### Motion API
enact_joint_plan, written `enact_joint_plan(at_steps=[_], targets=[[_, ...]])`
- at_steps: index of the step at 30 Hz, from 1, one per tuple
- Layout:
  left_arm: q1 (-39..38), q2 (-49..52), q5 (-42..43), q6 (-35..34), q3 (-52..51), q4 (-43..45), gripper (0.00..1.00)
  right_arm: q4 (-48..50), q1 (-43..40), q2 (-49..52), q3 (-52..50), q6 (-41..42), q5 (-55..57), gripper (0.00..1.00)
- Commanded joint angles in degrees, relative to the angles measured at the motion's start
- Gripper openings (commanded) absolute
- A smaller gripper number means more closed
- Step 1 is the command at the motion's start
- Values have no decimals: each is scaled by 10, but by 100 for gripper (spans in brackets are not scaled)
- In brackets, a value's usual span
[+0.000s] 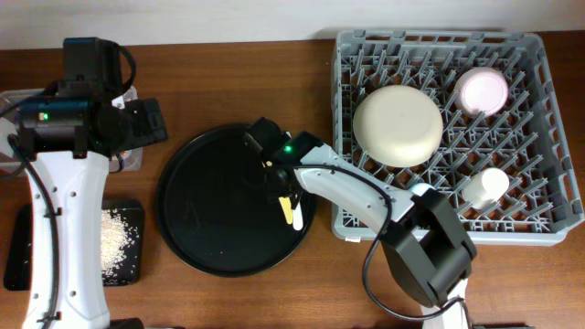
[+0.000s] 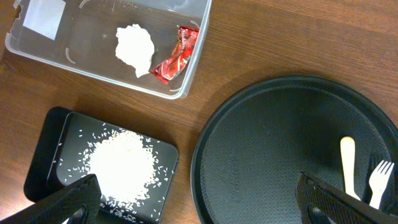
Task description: Sort waste into correct bins and load items into the dishwasher rack
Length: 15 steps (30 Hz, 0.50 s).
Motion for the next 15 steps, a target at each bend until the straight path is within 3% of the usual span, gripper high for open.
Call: enact_joint_plan(at_steps=[1, 10, 15], targets=[[2, -1, -6, -3, 5, 1, 99, 4, -2, 30, 3, 42, 50, 57], [1, -1, -6, -3, 5, 1, 99, 4, -2, 57, 0, 63, 54, 55], [1, -1, -6, -3, 5, 1, 99, 3, -16, 57, -17, 107, 56, 49]])
